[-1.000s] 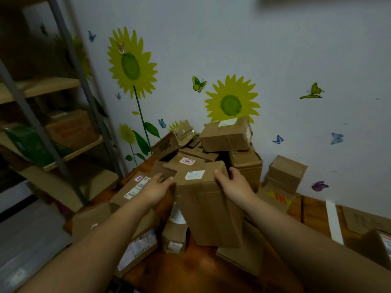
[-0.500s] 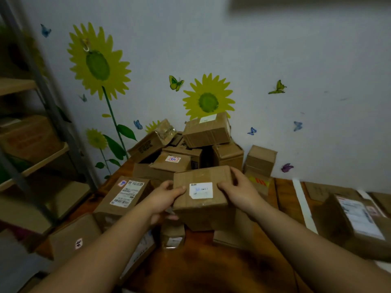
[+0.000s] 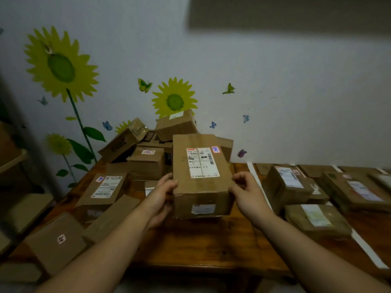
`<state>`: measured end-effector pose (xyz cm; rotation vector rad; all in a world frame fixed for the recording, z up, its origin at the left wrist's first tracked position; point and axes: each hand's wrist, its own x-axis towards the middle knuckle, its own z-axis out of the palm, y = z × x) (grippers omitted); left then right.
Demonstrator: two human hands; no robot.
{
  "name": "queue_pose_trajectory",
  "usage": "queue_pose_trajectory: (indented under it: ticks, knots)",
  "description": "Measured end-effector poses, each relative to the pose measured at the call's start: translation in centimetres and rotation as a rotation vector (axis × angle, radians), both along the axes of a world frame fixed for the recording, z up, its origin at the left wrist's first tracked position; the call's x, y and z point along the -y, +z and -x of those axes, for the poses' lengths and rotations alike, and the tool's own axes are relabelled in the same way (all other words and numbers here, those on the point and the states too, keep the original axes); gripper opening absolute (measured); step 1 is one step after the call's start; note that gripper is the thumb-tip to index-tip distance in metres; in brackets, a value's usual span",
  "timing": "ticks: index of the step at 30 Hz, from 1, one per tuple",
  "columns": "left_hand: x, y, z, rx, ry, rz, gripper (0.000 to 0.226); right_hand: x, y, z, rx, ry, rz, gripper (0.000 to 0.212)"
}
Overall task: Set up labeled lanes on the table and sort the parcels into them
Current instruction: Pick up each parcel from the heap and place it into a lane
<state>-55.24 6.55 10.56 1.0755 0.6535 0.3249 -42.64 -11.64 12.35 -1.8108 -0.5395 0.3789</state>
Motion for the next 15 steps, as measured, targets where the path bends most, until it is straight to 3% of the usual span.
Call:
queue_pose_trajectory:
  ticks: [2, 5, 11, 15]
  knots:
    - [1.3, 0.3, 0.1, -0.007, -0.010, -0.059, 0.044, 1.6, 0.5, 0.3, -0.012, 0.019, -0.031, 0.030]
    - [2.9, 0.6, 0.3, 0.061, -0.020, -0.172, 0.069, 4.1, 1.6, 0.1, -0.011, 0.076, -0.071, 0.053]
    - [8.7, 2.4, -0.4, 0.238, -0.074, -0.285, 0.089, 9.7, 4.1, -1.6, -0.188, 0.290, -0.134, 0.063]
    - [13.8, 3.5, -1.3, 0.277, -0.133, -0.313, 0.094, 14.7, 4.2, -3.0, -0.093, 0.305, -0.197, 0.077]
